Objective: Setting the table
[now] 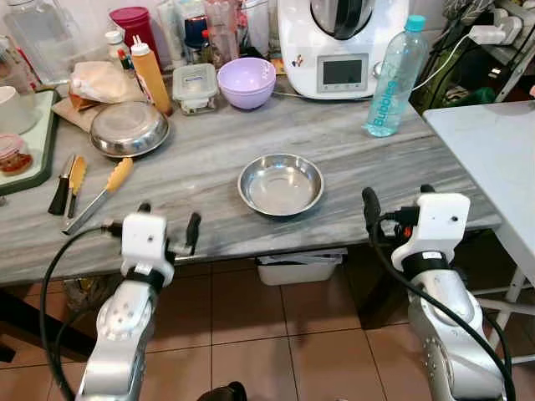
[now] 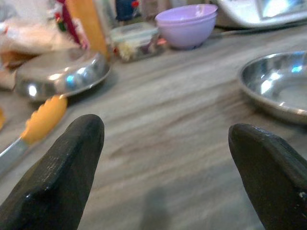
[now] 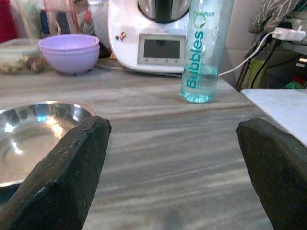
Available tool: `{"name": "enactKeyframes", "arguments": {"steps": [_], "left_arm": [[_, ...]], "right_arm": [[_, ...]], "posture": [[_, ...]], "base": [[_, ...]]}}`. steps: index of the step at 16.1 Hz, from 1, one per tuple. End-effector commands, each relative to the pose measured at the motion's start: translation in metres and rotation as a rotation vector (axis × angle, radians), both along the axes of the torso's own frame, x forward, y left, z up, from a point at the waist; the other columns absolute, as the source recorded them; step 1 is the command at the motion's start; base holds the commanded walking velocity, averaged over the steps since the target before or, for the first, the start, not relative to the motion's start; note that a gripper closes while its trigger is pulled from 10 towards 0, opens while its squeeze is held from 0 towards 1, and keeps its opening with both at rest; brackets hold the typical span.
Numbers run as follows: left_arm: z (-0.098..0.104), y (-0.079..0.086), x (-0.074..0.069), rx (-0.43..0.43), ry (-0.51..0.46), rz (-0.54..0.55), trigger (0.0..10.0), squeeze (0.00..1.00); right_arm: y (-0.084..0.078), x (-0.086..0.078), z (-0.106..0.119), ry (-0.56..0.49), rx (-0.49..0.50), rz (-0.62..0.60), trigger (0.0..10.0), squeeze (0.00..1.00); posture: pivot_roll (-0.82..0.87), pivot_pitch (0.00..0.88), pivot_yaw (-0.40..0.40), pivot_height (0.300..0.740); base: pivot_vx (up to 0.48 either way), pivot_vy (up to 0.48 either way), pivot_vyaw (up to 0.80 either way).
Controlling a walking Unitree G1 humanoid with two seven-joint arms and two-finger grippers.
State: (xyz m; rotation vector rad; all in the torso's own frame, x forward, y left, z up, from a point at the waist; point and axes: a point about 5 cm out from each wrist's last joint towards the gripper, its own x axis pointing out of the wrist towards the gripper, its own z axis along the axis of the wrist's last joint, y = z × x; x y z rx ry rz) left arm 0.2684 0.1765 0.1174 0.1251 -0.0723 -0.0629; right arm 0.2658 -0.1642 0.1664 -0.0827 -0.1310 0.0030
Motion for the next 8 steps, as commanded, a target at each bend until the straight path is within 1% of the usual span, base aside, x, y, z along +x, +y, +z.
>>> {"name": "enactKeyframes", "arguments": {"steps": [1,3,6,7,8], "left_arm": [[0.0000,0.0033,0.0002,0.007,-0.002,0.020,10.0,0.00],[0.0003,0.0001,0.0027,-0.020,0.012,0.012,10.0,0.00],[0.0005,-0.0027,0.0033,-0.012,0.012,-0.017,10.0,0.00],[0.0004,-0.0031,0.0034,-0.002,0.007,-0.026,10.0,0.00],[0.0001,-0.0035,0.0037,-0.006,0.009,-0.027,10.0,0.00]], "right_arm": [[0.0036,-0.0010,0.0018,0.002,-0.023,0.028,10.0,0.00],[0.0074,0.0005,0.0016,0.005,-0.062,0.042,10.0,0.00],[0.0087,0.0015,0.0021,0.001,-0.041,0.053,10.0,0.00],[0.0087,0.0020,0.0019,0.001,-0.037,0.053,10.0,0.00],[0.0088,0.0022,0.0015,0.000,-0.019,0.051,10.0,0.00]], "posture": [[-0.05,0.105,0.054,0.740],[-0.05,0.101,0.051,0.740],[-0.05,0.098,0.047,0.740],[-0.04,0.094,0.047,0.740],[-0.04,0.094,0.047,0.740]], "base": [[0.000,0.000,0.00],[0.000,0.000,0.80],[0.000,0.000,0.80],[0.000,0.000,0.66],[0.000,0.000,0.00]]}}
